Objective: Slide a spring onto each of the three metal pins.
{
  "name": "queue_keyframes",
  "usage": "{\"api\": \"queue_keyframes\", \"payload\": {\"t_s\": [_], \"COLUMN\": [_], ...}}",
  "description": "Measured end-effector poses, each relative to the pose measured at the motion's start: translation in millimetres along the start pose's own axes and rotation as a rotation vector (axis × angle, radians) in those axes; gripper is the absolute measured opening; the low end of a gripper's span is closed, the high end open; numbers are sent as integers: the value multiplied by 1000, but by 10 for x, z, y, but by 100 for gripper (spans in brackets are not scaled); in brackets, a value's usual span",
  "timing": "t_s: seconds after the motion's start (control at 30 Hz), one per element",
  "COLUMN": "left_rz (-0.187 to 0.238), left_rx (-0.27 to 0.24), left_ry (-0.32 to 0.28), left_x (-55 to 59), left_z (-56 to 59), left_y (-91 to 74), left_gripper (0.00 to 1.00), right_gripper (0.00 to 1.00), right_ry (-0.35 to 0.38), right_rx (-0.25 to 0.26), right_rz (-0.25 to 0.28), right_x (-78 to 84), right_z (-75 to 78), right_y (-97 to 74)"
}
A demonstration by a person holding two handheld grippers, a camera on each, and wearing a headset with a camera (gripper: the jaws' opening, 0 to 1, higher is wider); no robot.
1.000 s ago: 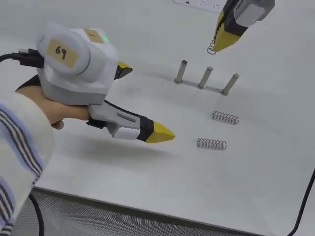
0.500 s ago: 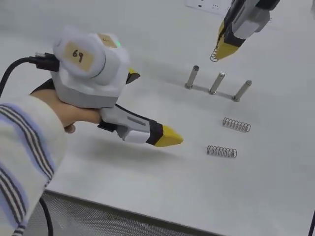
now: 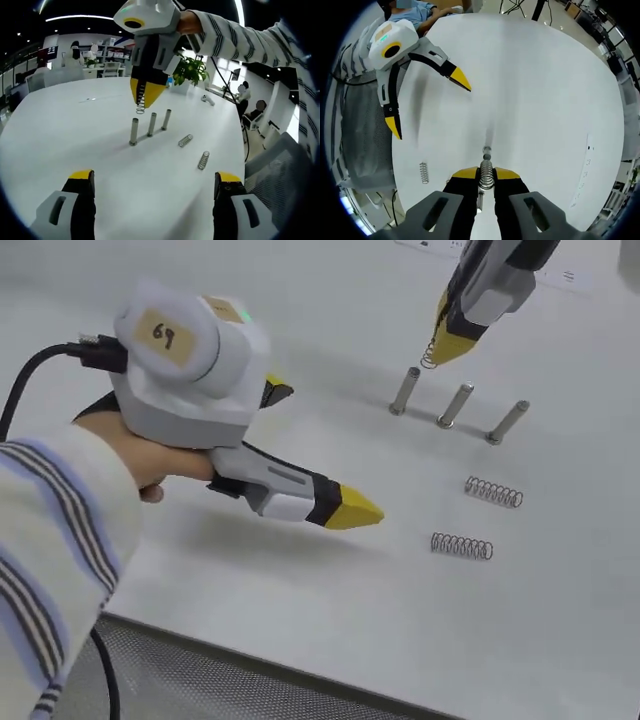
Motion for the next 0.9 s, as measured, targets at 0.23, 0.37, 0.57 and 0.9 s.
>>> {"api": "queue_keyframes", "payload": {"t_s": [0.23, 0.37, 0.57, 0.9], "left_rz": [8, 10, 18, 17], "left_rx": [-4, -1, 8, 6], "left_ry": [1, 0, 11, 11], "left_x": [-16, -17, -35, -49], "left_z": [-12, -7, 25, -15], "left_y": [-4, -9, -18, -14], "left_gripper": [97, 96, 96, 95], "right_gripper": [8, 8, 8, 8], "right_ry": [-21, -49, -54, -55], "right_rx": [5, 14, 3, 12], "right_rz": [-10, -9, -21, -50], "right_x": [-29, -86, -105, -88], "right_z": [-17, -45, -47, 3], "right_y": [25, 25, 85, 181]}}
Point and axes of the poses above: the centre of the closed fingertips' face, and the gripper's own axes: y roughly forward along the fingers, z roughly to its right, x roughly out of its underside, the point moved 4 cm from there along -y, roughly backward along the fingers, and after that the axes turned 3 degrees about -z, right-handed, at the moved point
